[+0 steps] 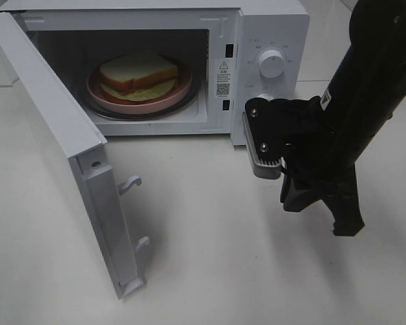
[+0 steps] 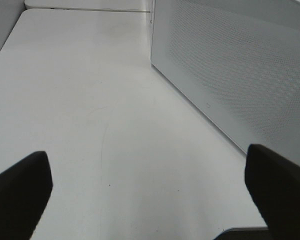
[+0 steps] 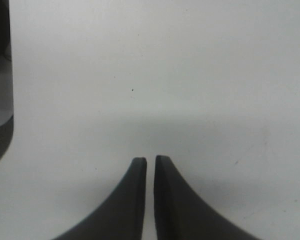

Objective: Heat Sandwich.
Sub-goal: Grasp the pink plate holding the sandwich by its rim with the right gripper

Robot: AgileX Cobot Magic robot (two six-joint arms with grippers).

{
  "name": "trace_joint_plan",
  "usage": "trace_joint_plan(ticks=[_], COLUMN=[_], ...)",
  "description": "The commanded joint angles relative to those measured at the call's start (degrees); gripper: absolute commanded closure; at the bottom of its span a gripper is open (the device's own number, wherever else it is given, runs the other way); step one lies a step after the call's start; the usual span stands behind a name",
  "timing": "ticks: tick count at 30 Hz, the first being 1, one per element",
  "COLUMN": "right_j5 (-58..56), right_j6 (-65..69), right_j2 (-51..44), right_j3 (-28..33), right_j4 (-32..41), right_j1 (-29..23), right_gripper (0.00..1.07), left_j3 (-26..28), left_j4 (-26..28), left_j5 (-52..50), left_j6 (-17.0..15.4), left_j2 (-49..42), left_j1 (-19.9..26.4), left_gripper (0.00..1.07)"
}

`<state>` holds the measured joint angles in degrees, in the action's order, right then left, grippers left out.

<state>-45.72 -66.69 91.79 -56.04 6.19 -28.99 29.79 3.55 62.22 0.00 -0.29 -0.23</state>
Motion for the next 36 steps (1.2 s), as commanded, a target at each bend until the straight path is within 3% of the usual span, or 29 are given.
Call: trace_joint_plan(ticks=[1, 7, 11, 12, 13, 16, 17, 18, 20, 27, 30, 36], right_j5=[-0.34, -0.06, 2.52, 2.52, 3.04, 3.67, 3.67, 4.35, 4.93, 5.96, 6.82, 8.08], right_j6=[-6.76, -13.24, -13.41, -13.41, -13.41, -12.61, -12.61, -10.08, -8.02, -7.62, -7.56, -7.39], right_j2=[-0.46, -0.46, -0.46, -0.46, -0.46, -0.46, -0.46, -0.46, -0.46, -0.46, -0.46, -0.29], right_j3=[-0.40, -0.40, -0.40, -0.40, -0.40, -0.40, -0.40, -0.40, -0.40, -0.40, -0.46, -4.47], right_j4=[-1.49, -1.72, -1.72, -1.72, -1.72, -1.55, -1.55, -1.49, -1.49, -2.23, -5.73, -8.88], right_j1=[0.17, 0.17, 0.17, 0.17, 0.17, 0.17, 0.17, 0.17, 0.17, -0.06, -1.38, -3.72], right_gripper=[1.00, 0.93, 0.71, 0.71, 0.56, 0.33, 0.33, 0.21, 0.14, 0.13, 0.14, 0.16], left_j3=[-0.23, -0.23, -0.23, -0.23, -0.23, -0.23, -0.23, -0.23, -0.23, -0.23, -0.23, -0.23], left_j4=[-0.06, -0.06, -0.06, -0.06, -0.06, -0.06, -0.06, -0.06, -0.06, -0.06, -0.06, -0.06], left_j5=[-0.69, -0.69, -0.69, -0.69, -0.69, -0.69, -0.69, -0.69, -0.69, -0.69, -0.69, -0.69], left_j6=[0.00, 0.00, 0.00, 0.00, 0.00, 0.00, 0.00, 0.00, 0.00, 0.00, 0.00, 0.00], left_j2=[-0.29, -0.29, -0.29, -0.29, -0.29, -0.29, -0.29, -0.29, -0.29, -0.29, -0.29, -0.29], left_j1=[0.34, 0.34, 0.34, 0.34, 0.34, 0.34, 0.34, 0.34, 0.34, 0.34, 0.34, 0.34], left_gripper=[0.09, 0.09, 0.09, 0.09, 0.09, 0.09, 0.09, 0.09, 0.09, 0.09, 0.09, 0.09])
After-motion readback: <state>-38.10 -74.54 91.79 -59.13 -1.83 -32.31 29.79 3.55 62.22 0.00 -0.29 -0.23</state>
